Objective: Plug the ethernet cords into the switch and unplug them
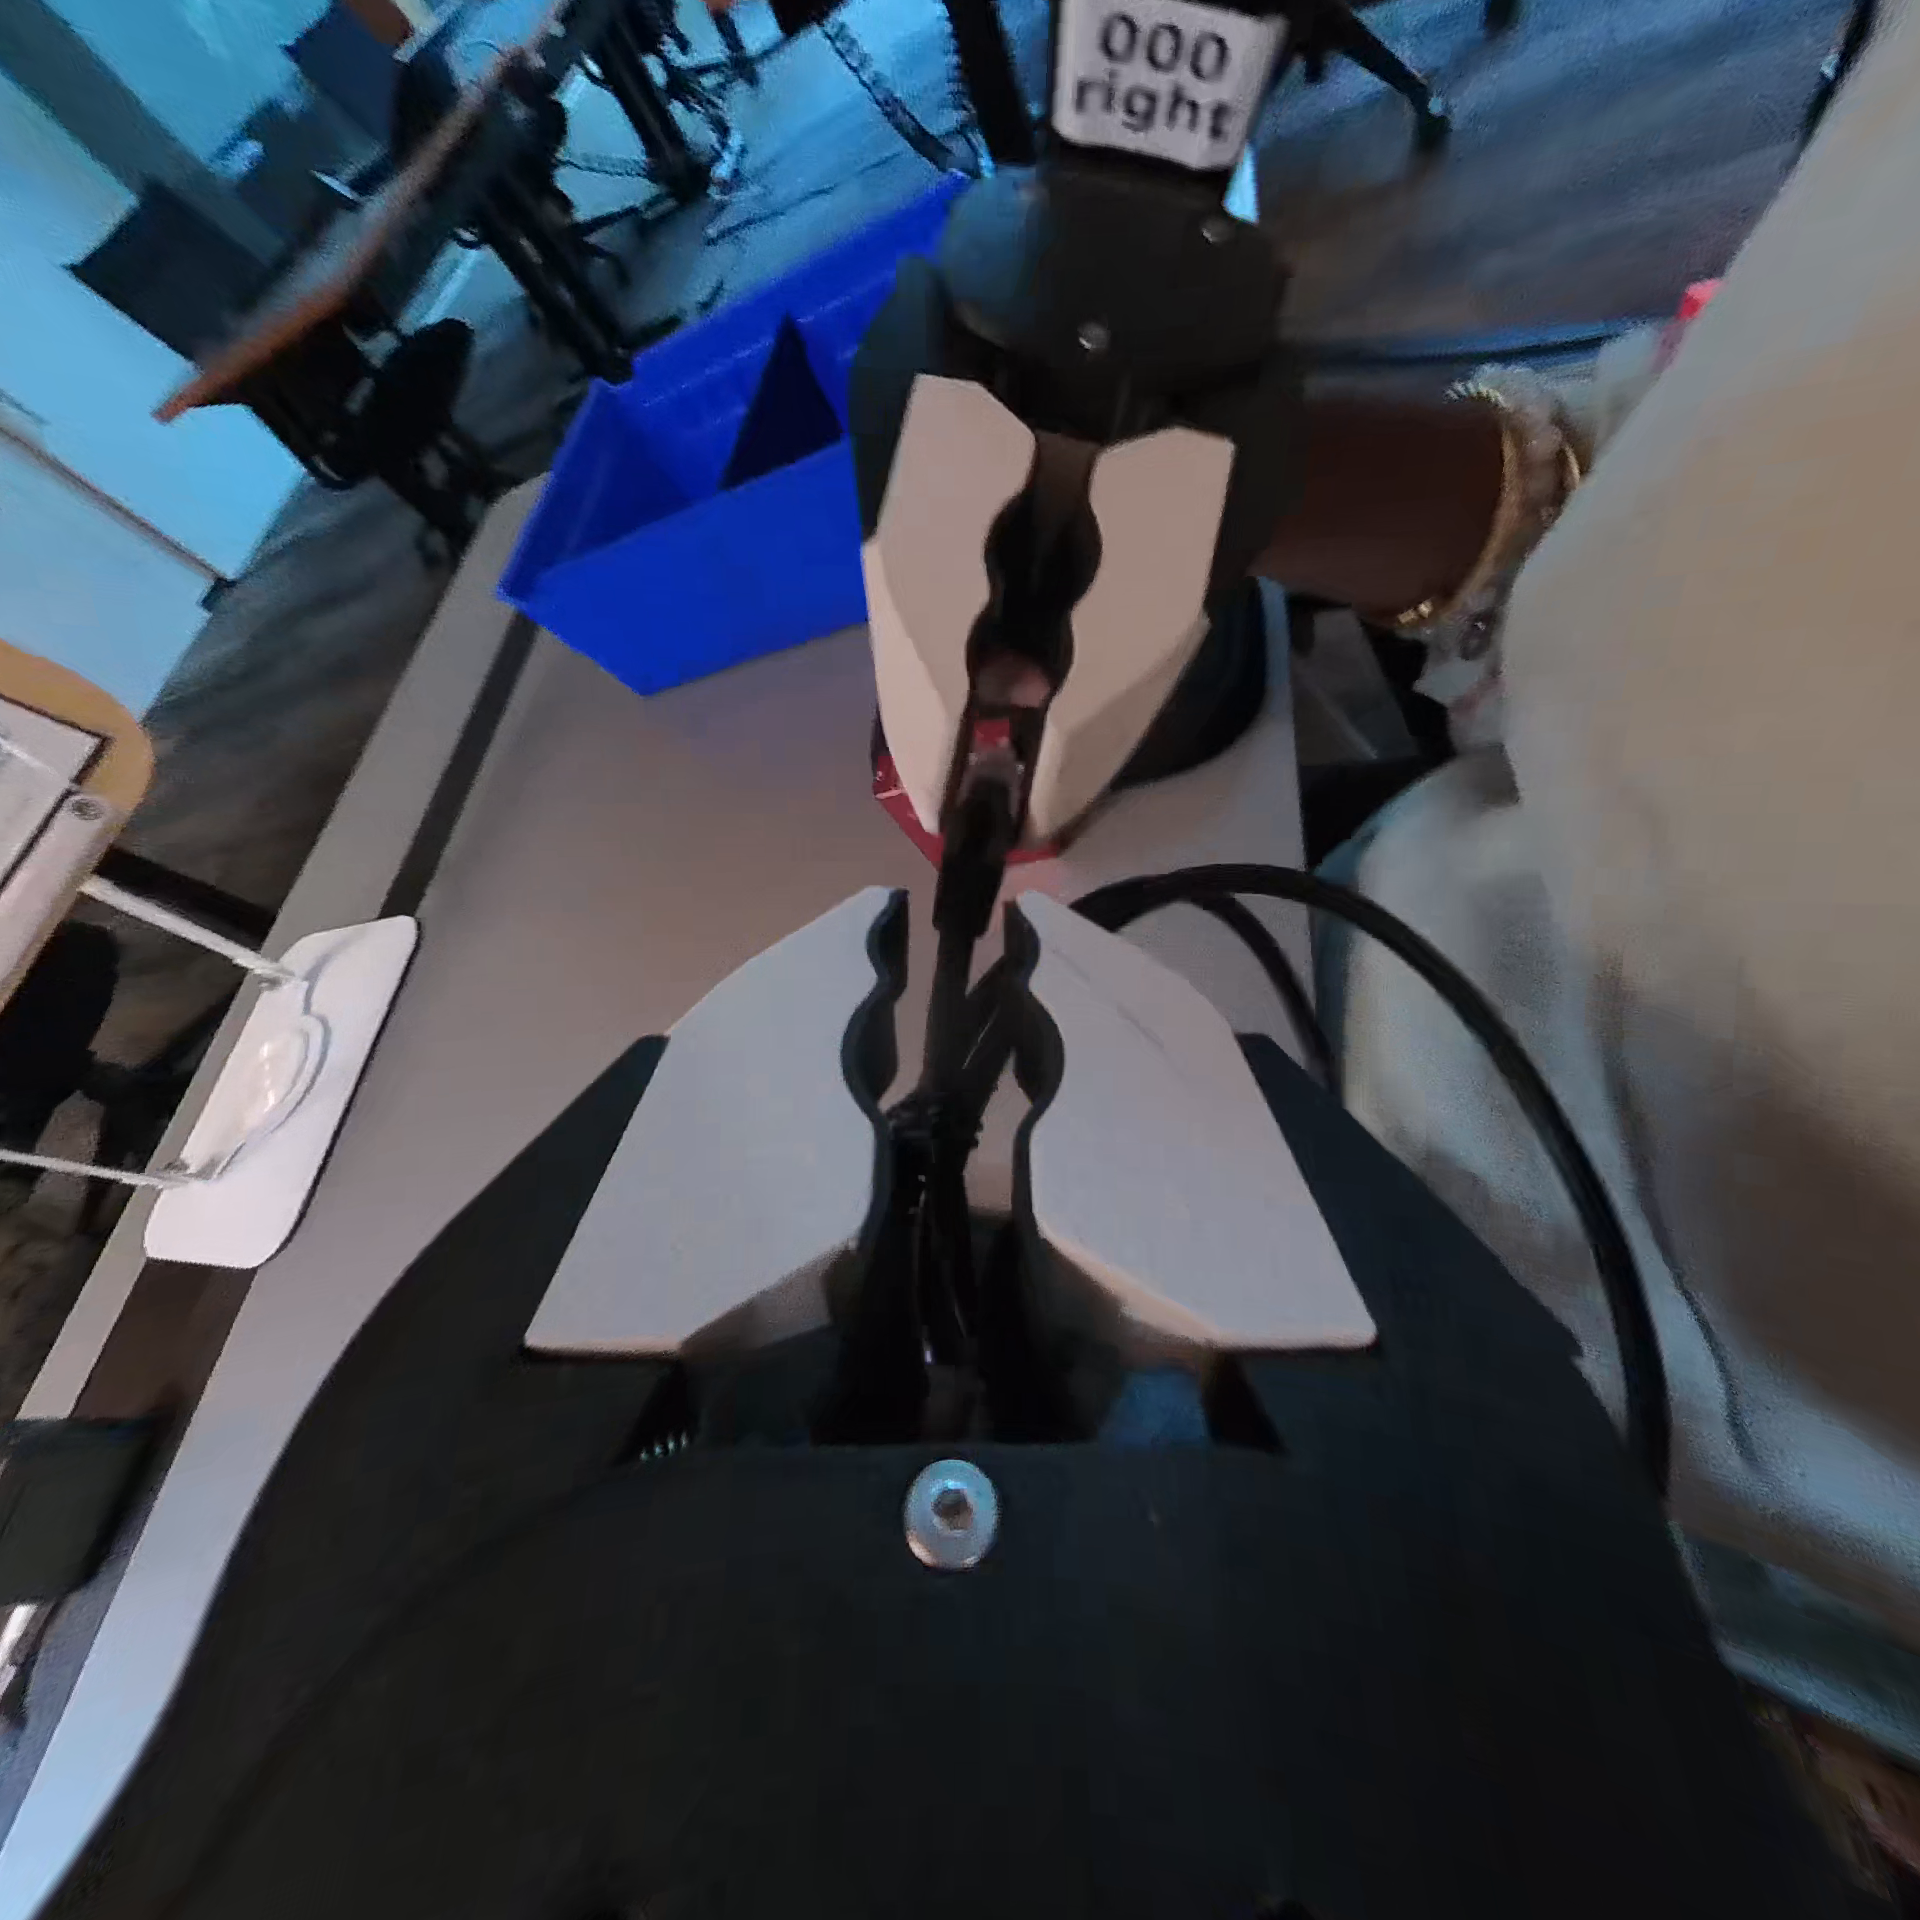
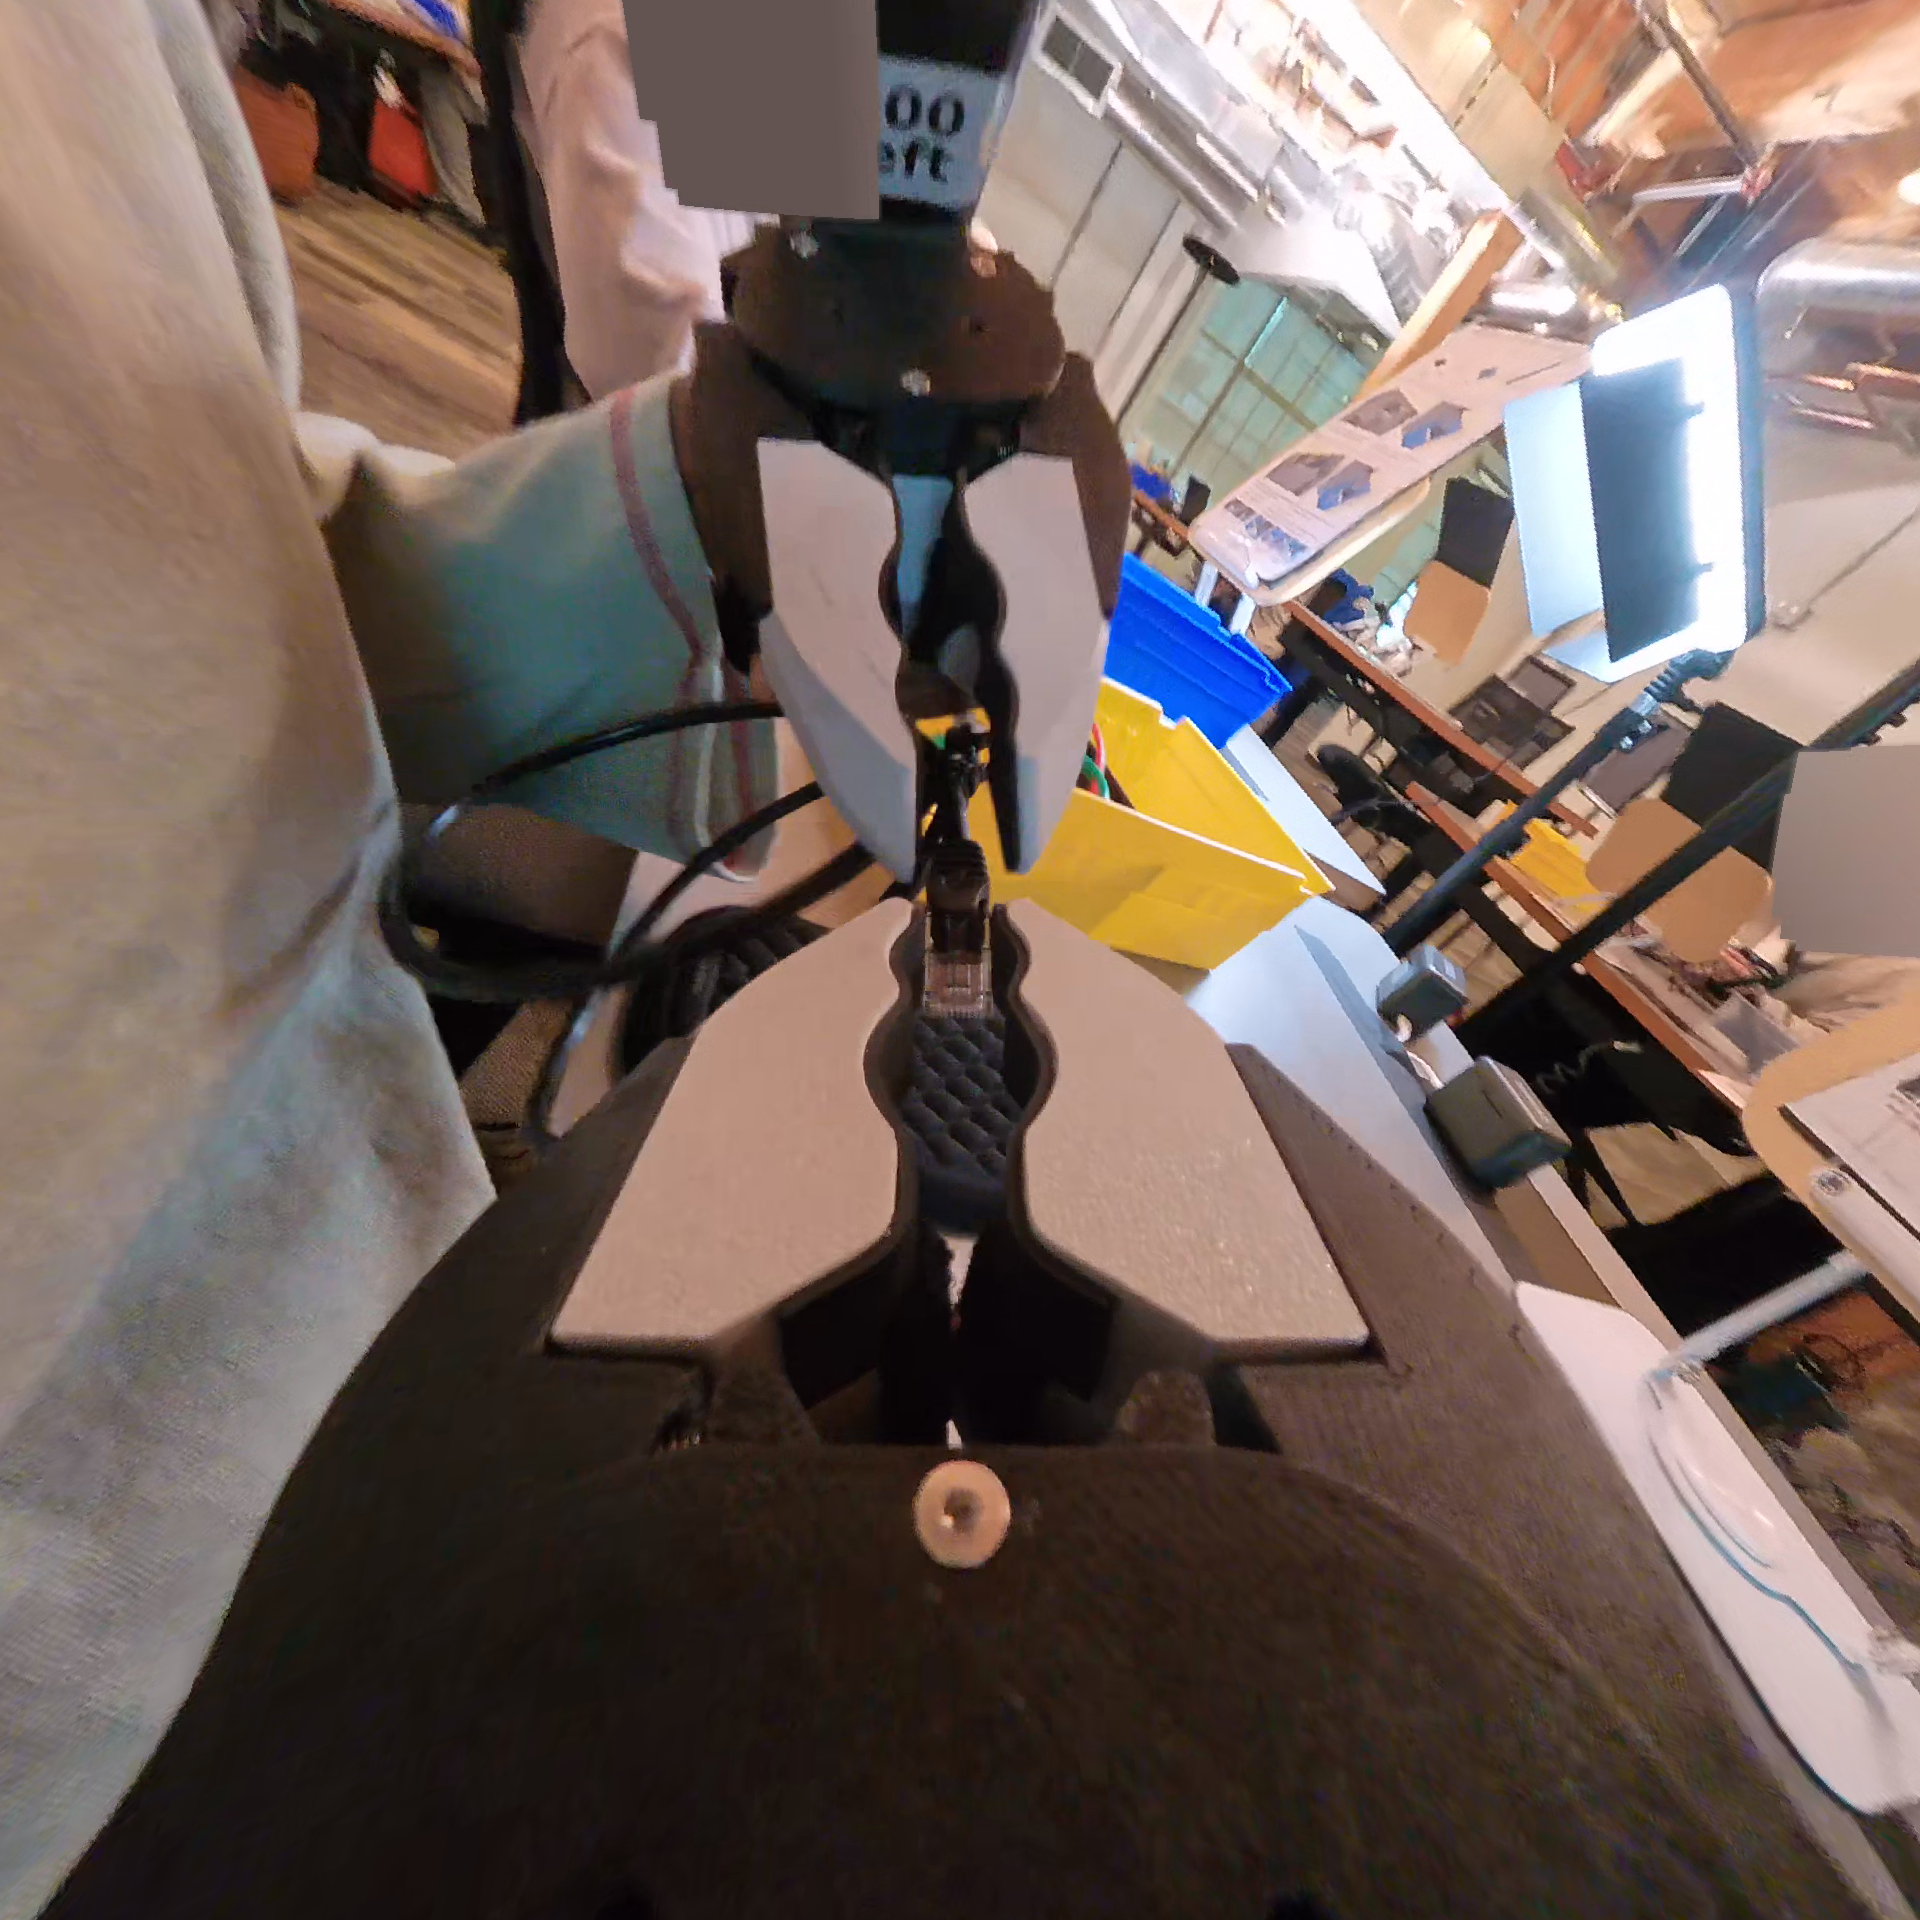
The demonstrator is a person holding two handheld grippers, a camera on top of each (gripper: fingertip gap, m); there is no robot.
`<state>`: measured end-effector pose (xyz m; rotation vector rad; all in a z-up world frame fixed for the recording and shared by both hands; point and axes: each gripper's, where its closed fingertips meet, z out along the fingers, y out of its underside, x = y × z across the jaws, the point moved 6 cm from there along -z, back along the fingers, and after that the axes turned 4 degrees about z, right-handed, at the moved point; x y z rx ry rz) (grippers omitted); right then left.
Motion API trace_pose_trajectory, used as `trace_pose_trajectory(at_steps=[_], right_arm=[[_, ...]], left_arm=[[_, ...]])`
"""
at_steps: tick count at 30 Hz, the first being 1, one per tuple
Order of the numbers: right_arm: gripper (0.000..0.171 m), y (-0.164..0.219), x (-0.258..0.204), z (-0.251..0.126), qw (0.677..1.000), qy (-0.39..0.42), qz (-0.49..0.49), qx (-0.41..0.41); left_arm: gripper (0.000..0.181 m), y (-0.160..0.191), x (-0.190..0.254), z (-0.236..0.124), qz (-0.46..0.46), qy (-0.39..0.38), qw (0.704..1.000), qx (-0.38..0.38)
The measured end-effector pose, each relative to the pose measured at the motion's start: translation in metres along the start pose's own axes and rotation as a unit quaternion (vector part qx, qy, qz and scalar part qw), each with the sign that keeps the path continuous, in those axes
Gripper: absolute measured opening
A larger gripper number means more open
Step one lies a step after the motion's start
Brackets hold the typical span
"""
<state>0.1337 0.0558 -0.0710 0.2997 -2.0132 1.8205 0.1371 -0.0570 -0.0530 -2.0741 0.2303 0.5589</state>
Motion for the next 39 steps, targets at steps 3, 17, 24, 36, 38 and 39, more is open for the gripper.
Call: trace_pose_trajectory(at_steps=[3, 17, 24, 36, 38, 39], right_arm=[[0.012, 0.002, -0.001, -0.001, 1.0, -0.008, 0.001, 0.003], [0.012, 0.003, -0.004, 0.0, 0.998, -0.053, 0.029, 0.009], [0.033, 0.0, 0.014, -0.029, 0.999, 0.02, 0.038, 0.015], [0.095, 0.081, 0.034, -0.087, 0.94, -0.041, 0.133, -0.311], [0.096, 0.085, 0.041, -0.076, 0.918, -0.073, 0.128, -0.368], [0.096, 0.087, 0.045, -0.071, 0.906, -0.084, 0.126, -0.394]], left_arm=[[0.019, 0.003, 0.002, 0.001, 0.006, 0.005, 1.0, -0.009], [0.01, 0.013, 0.012, 0.006, -0.012, 0.022, 0.999, 0.041], [0.009, 0.024, 0.008, 0.006, -0.032, -0.001, 0.999, -0.005], [0.01, 0.037, 0.005, 0.005, -0.058, -0.011, 0.998, -0.007], [0.009, 0.036, 0.006, 0.008, -0.059, -0.007, 0.998, -0.004], [0.009, 0.035, 0.006, 0.01, -0.058, -0.006, 0.998, -0.003]])
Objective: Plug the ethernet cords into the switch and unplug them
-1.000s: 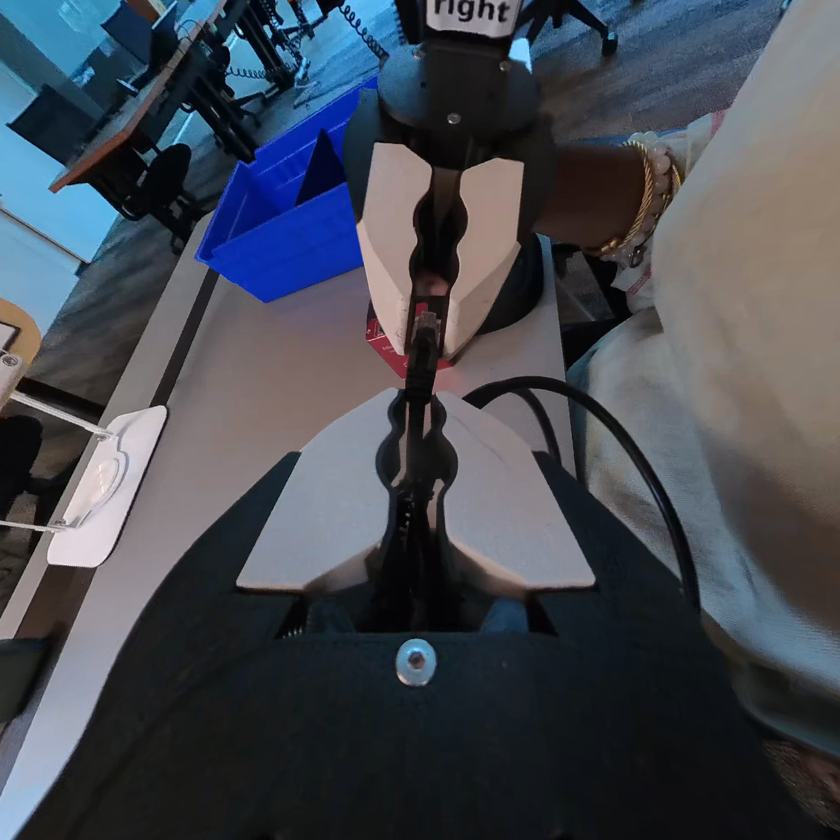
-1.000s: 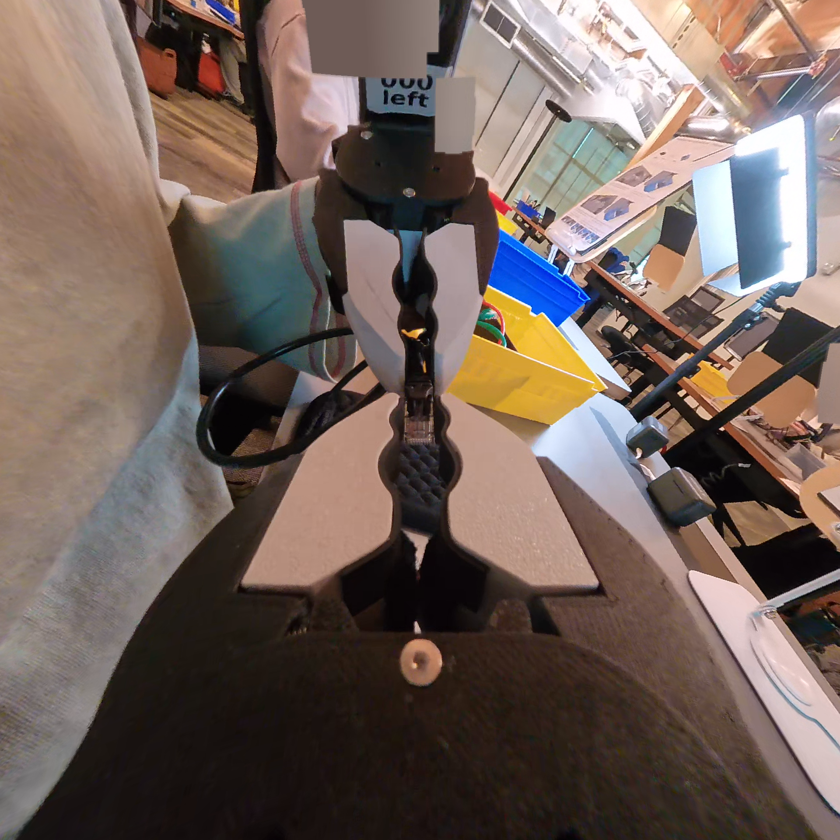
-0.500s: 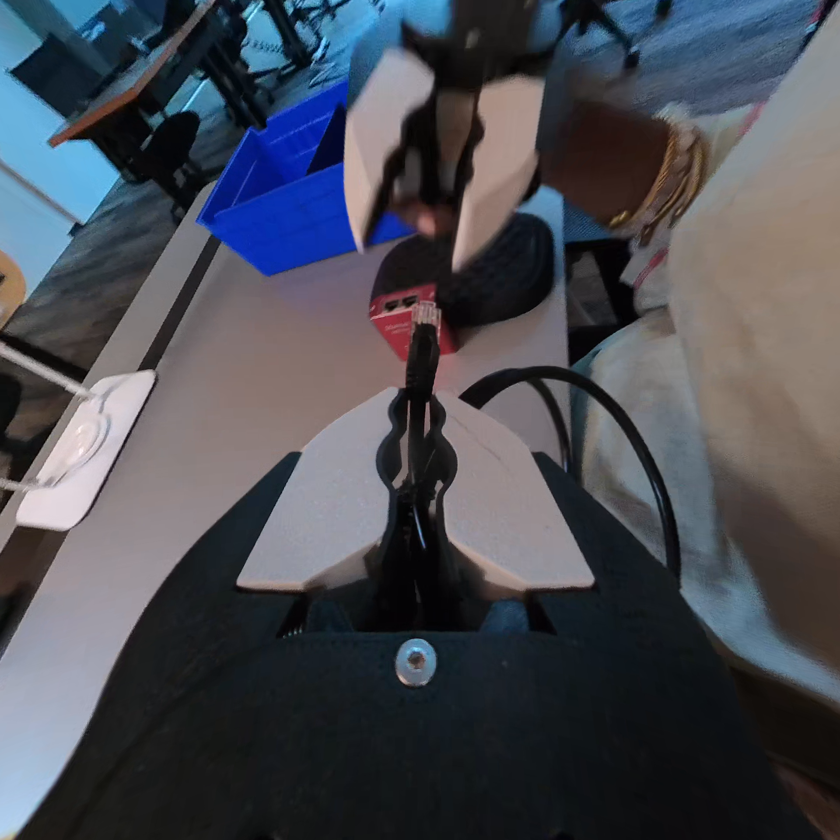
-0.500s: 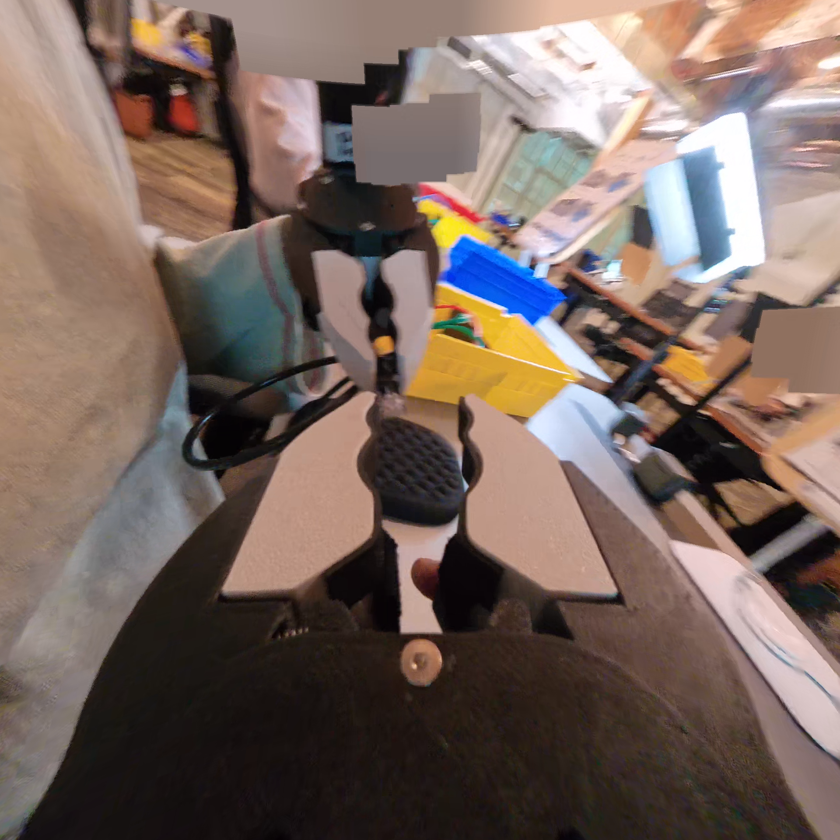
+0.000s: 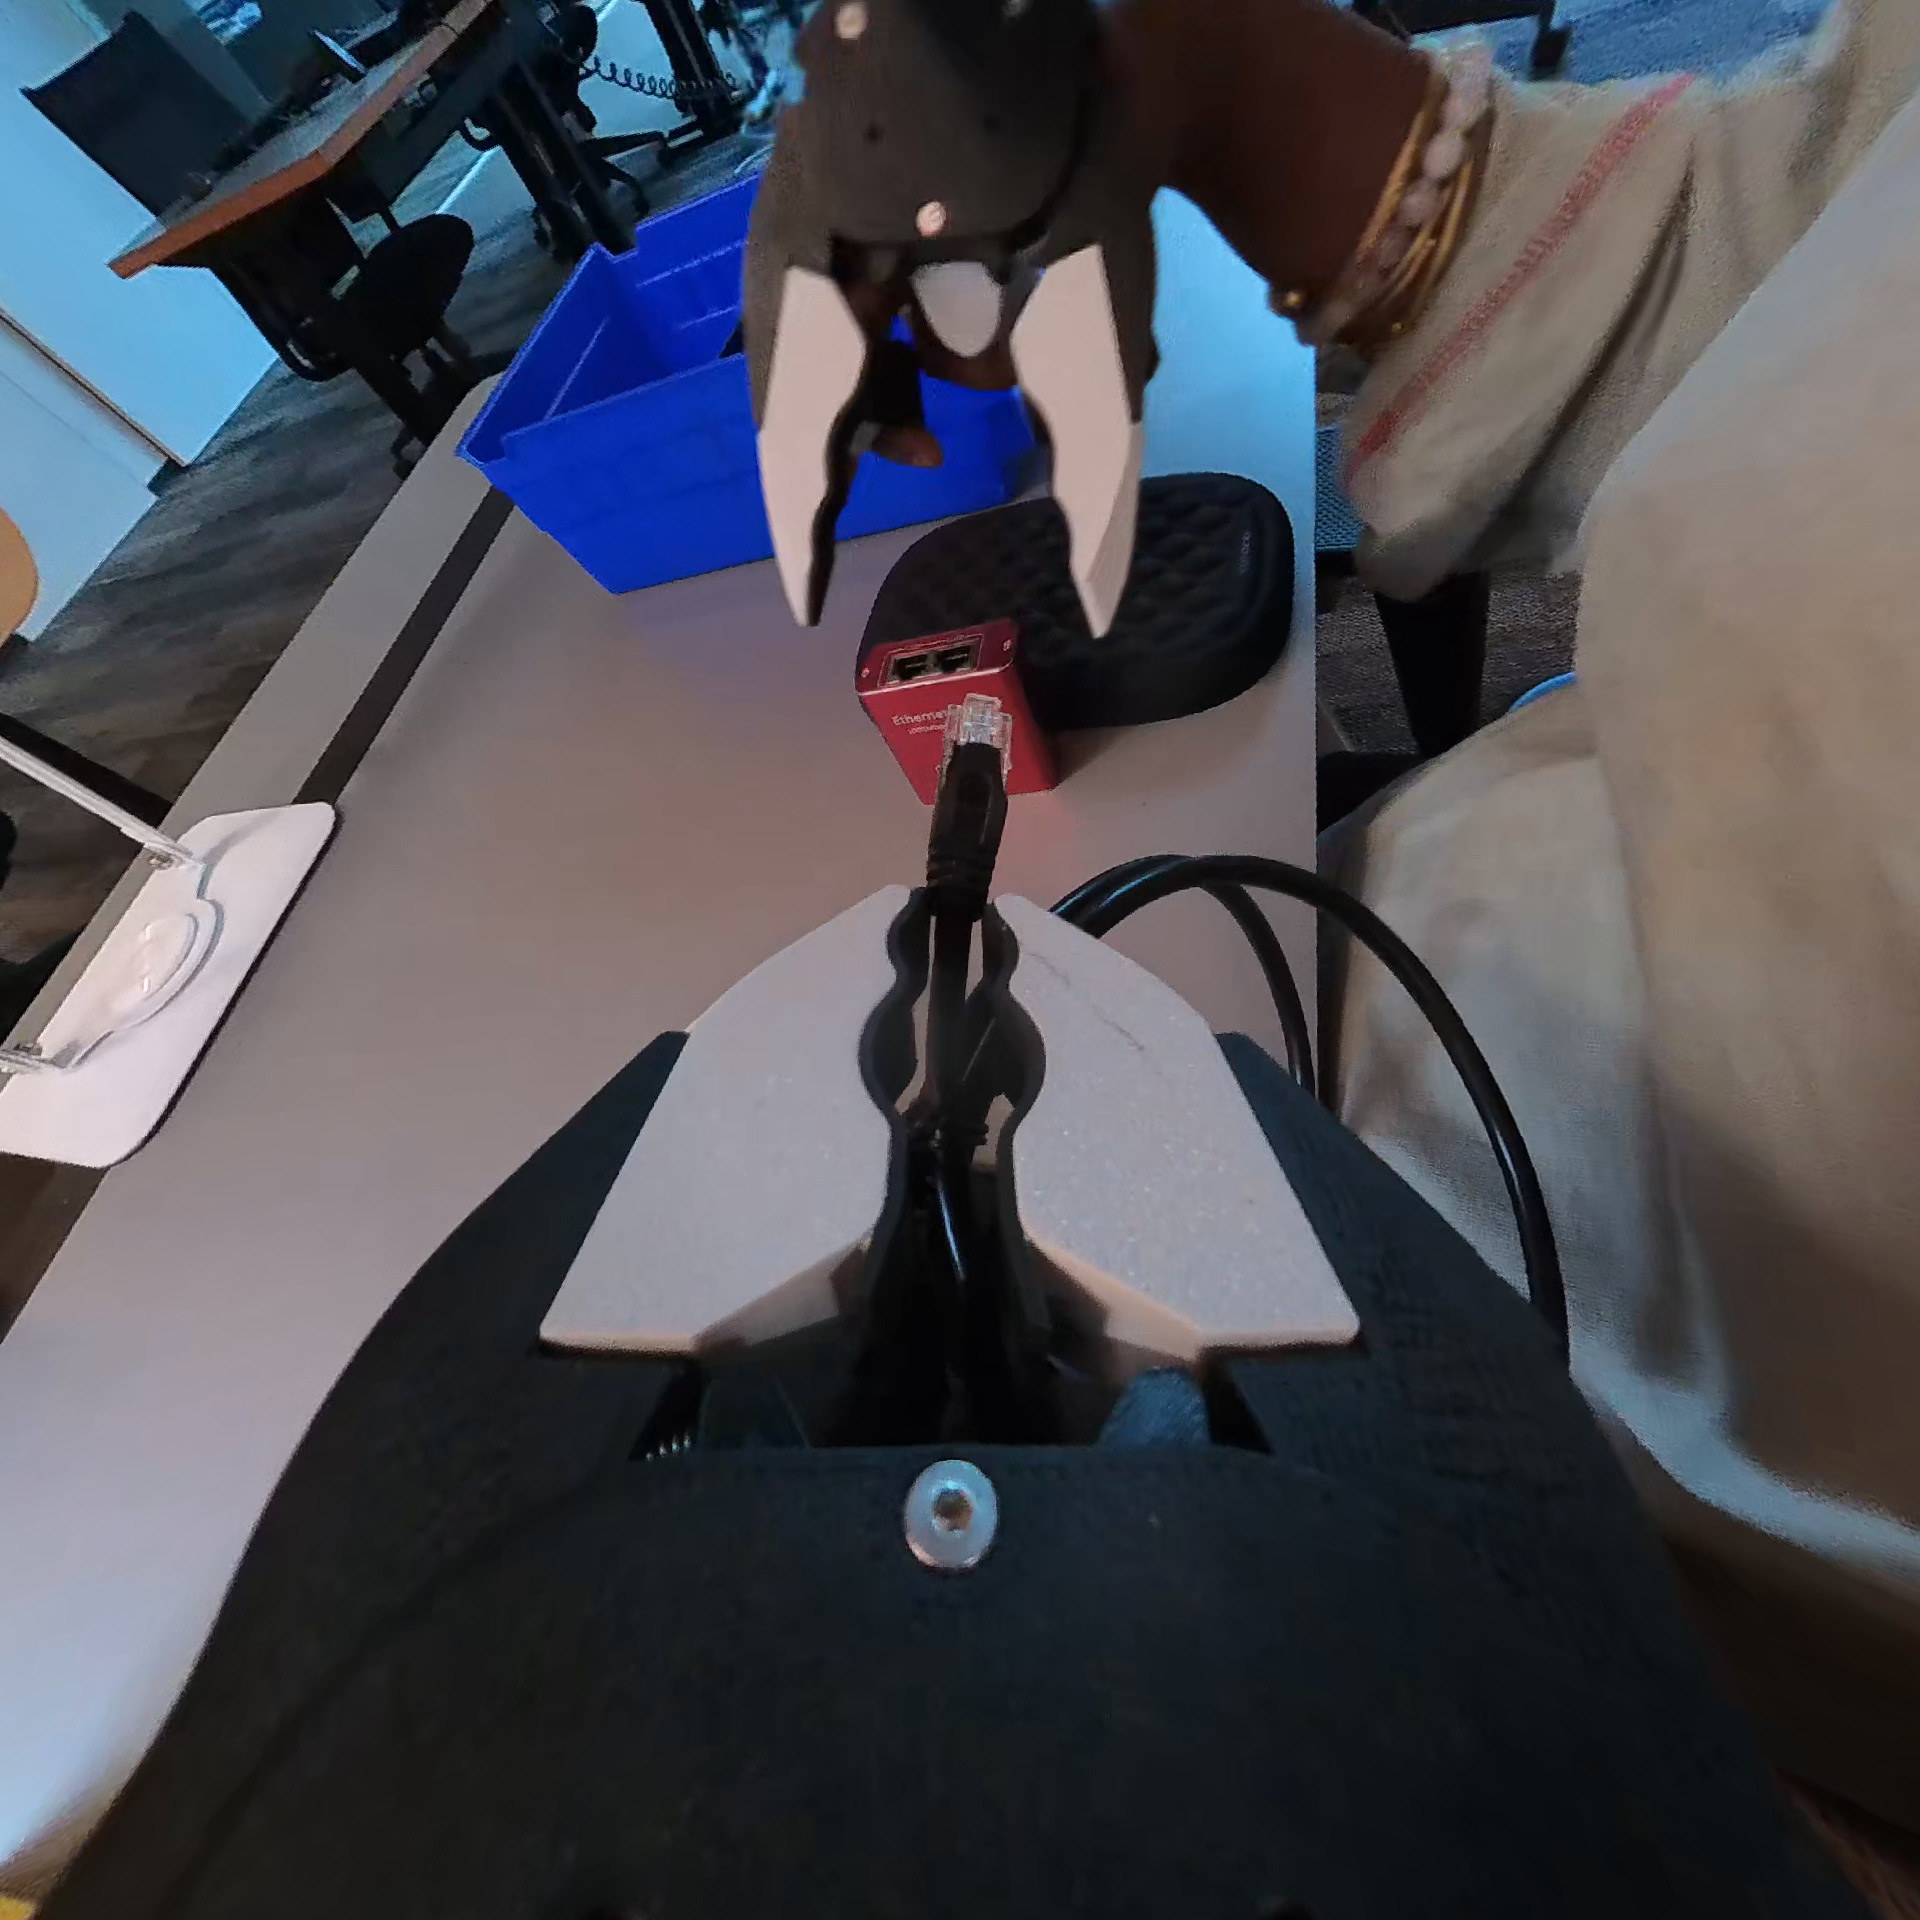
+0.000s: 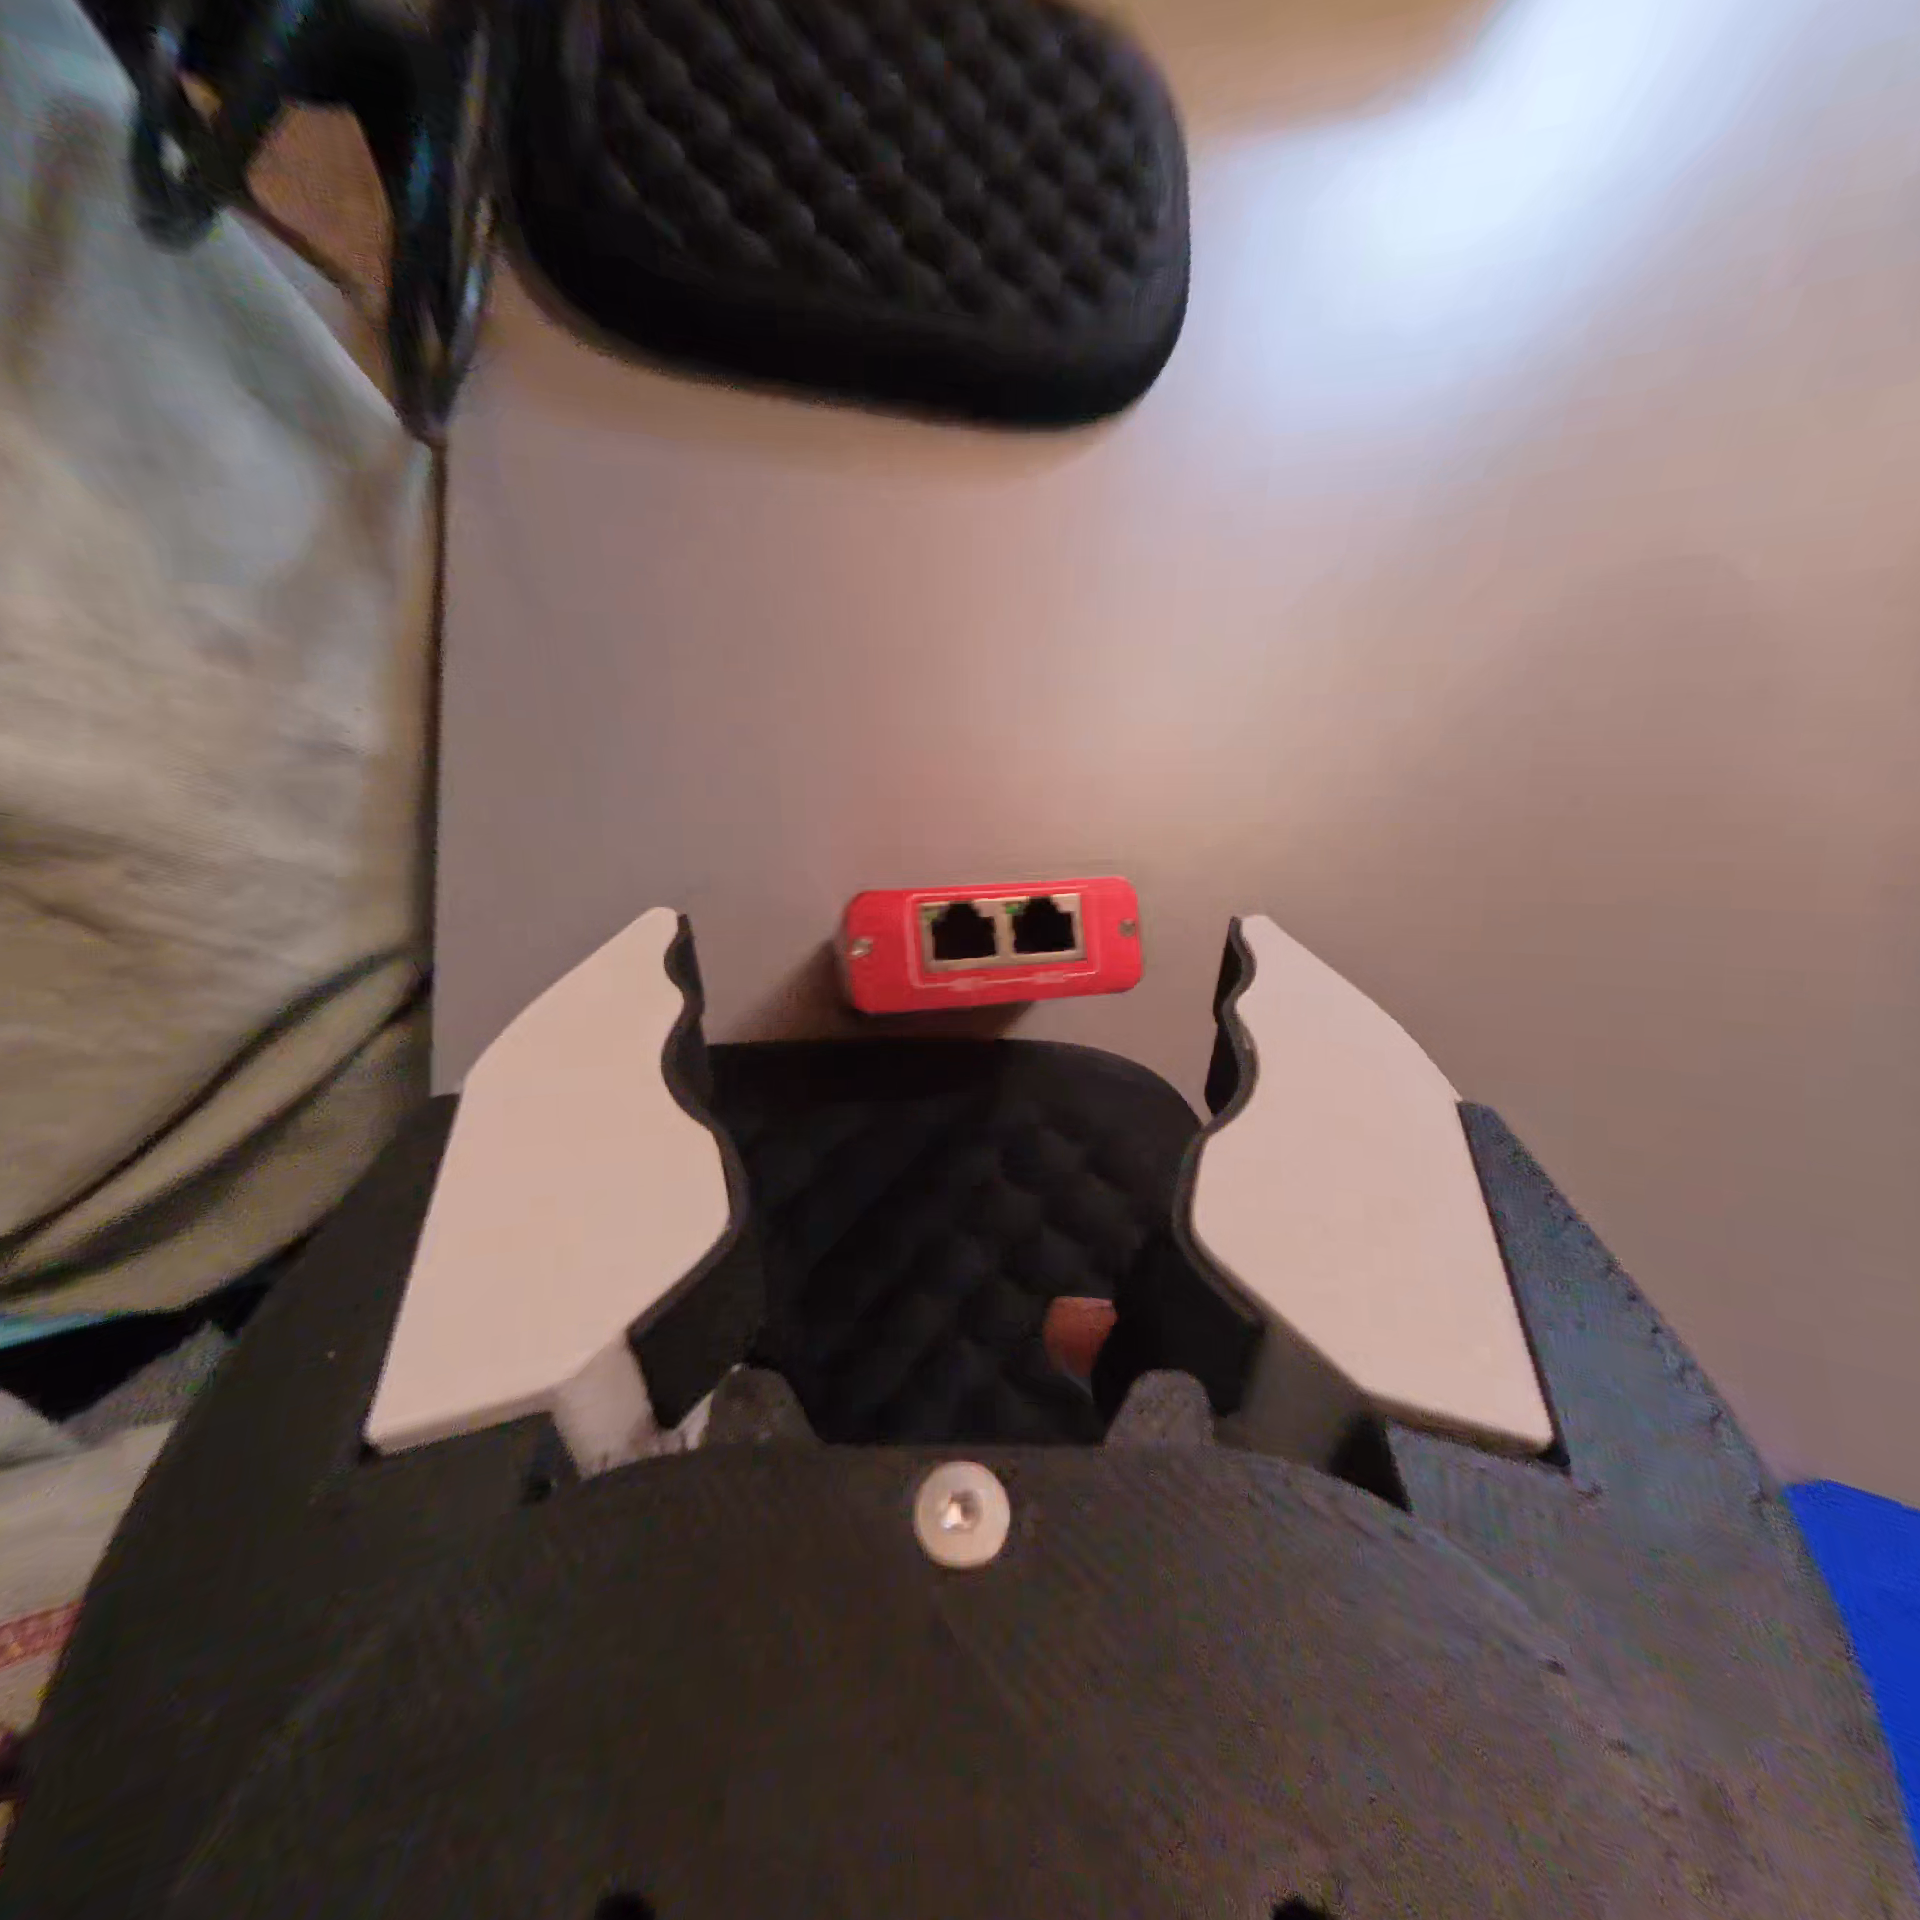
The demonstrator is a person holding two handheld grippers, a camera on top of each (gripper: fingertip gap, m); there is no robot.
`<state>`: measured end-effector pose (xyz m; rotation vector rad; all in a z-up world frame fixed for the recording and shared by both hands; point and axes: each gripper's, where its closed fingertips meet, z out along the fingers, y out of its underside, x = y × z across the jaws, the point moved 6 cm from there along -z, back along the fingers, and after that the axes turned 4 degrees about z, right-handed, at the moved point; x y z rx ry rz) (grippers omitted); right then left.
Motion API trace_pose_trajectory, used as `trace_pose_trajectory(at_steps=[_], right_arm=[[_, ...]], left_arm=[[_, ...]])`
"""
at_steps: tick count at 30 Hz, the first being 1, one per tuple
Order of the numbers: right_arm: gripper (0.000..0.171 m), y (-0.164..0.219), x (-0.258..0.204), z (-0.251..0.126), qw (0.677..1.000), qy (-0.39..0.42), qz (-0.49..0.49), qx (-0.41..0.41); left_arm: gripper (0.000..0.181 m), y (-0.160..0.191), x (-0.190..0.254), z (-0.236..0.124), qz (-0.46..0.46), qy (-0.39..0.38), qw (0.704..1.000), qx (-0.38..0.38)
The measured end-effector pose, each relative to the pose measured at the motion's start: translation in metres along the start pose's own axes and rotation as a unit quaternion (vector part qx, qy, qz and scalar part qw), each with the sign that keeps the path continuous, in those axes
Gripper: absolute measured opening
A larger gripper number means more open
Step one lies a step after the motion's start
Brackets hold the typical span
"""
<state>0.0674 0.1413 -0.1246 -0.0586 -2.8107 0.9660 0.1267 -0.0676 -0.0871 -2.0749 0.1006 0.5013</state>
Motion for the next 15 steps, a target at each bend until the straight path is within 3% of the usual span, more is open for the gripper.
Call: trace_pose_trajectory(at_steps=[4, 8, 15], right_arm=[[0.084, -0.007, 0.006, 0.024, 0.991, -0.063, -0.011, -0.115], [0.093, 0.015, 0.009, 0.048, 0.962, -0.073, 0.003, -0.264], [0.099, 0.019, 0.01, 0.054, 0.954, -0.085, 0.015, -0.288]], left_arm=[[0.009, 0.001, -0.001, 0.002, -0.002, 0.0, 1.0, 0.005], [0.01, 0.005, -0.003, 0.001, -0.015, -0.007, 1.0, 0.016], [0.01, 0.01, -0.006, 0.002, -0.027, -0.01, 0.999, 0.02]])
